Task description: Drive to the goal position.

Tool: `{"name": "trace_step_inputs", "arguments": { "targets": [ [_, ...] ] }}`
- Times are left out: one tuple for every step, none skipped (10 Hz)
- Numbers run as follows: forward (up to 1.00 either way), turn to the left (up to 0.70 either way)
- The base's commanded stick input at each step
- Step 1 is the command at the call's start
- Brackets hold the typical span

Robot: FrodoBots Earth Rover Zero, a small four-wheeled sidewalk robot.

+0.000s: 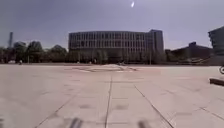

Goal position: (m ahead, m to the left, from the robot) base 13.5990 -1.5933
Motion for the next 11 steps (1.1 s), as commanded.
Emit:
{"name": "trace_step_inputs", "arguments": {
  "targets": [
    [1.0,0.0],
    [1.0,0.0],
    [1.0,0.0],
    [1.0,0.0],
    [1.0,0.0],
    [1.0,0.0],
    [1.0,0.0],
    [1.0,0.0],
    [1.0,0.0],
    [1.0,0.0],
    [1.0,0.0]
  ]
}}
